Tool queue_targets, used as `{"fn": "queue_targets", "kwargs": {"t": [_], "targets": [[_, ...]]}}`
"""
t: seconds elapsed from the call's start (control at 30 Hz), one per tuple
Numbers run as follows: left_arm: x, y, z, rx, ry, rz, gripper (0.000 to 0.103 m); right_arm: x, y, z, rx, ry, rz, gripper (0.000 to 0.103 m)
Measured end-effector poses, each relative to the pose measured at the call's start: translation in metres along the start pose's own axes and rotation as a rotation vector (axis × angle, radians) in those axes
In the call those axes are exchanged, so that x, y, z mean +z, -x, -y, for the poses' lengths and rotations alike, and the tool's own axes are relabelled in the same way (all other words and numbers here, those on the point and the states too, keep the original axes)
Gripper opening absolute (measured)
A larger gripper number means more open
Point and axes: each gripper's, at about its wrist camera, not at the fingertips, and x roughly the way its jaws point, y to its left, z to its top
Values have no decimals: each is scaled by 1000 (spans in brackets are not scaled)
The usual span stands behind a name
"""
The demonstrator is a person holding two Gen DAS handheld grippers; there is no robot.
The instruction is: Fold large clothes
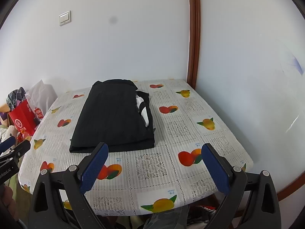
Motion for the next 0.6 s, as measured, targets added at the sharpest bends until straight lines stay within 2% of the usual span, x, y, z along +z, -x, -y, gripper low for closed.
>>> {"fn": "queue_targets", "kwargs": {"t": [0.6], "targets": [[-2,1,-2,2,8,1,82,0,4,-1,-3,2,0,97]]}}
